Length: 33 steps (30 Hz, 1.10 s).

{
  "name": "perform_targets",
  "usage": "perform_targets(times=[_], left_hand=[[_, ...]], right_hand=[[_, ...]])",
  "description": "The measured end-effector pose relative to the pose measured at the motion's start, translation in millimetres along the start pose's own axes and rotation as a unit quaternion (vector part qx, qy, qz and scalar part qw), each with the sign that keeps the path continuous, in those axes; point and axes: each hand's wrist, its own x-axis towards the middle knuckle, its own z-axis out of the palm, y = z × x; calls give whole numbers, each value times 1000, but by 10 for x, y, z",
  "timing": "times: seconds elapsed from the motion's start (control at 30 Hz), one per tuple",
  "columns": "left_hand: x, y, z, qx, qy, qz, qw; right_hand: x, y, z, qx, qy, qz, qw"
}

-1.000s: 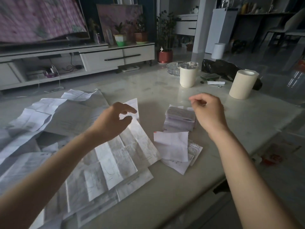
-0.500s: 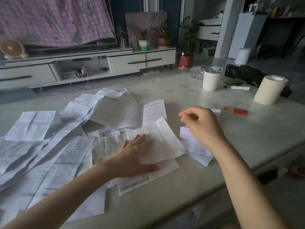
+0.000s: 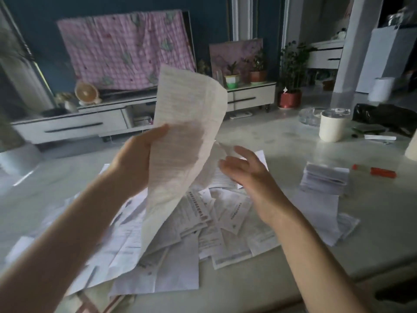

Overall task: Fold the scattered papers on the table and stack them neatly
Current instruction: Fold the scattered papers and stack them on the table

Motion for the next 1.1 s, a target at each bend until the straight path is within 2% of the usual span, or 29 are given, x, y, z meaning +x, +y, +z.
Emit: perform_targets(times=[0.17, 0.33, 0.5, 0.57, 0.63, 0.7, 0.77, 0.8, 0.87, 0.97, 1.0, 1.03, 1.1], left_hand=[[-238, 453, -219, -54, 1, 39, 998], [-229, 983, -563, -59, 134, 78, 986], [-160, 1450, -900, -86, 207, 92, 970], [-167, 1558, -954, -119, 194, 84, 970], [-228, 1567, -974, -125, 133, 65, 981], [-321, 1471, -902, -64, 56, 27, 996], [-419, 1330, -859, 51, 1, 24, 998], [-435, 1267, -852, 106, 3, 47, 993], [-428, 1177, -845, 191, 65, 117, 973], [-438, 1160, -842, 239, 153, 167, 944], [-445, 1170, -839, 253, 169, 180, 936], [-452, 1185, -843, 269, 177, 195, 927], [-461, 1209, -825, 307, 172, 222, 909]], right_hand=[[164, -4, 526, 17, -127, 29, 991], [359, -256, 783, -17, -230, -1, 973], [485, -719, 987, -22, -247, 10, 969], [516, -886, 1064, 15, -222, -3, 975], [553, -1053, 1166, 42, -152, -27, 987], [601, -1166, 1221, 52, -72, -44, 995], [655, -1253, 1267, 33, -24, -62, 997], [676, -1286, 1278, 28, -10, -70, 997], [705, -1330, 1272, 27, 7, -87, 996], [720, -1374, 1292, 28, 39, -101, 994], [700, -1398, 1287, -13, 70, -120, 990], [663, -1432, 1272, -77, 110, -165, 977], [522, -1529, 1237, -221, 142, -318, 911]])
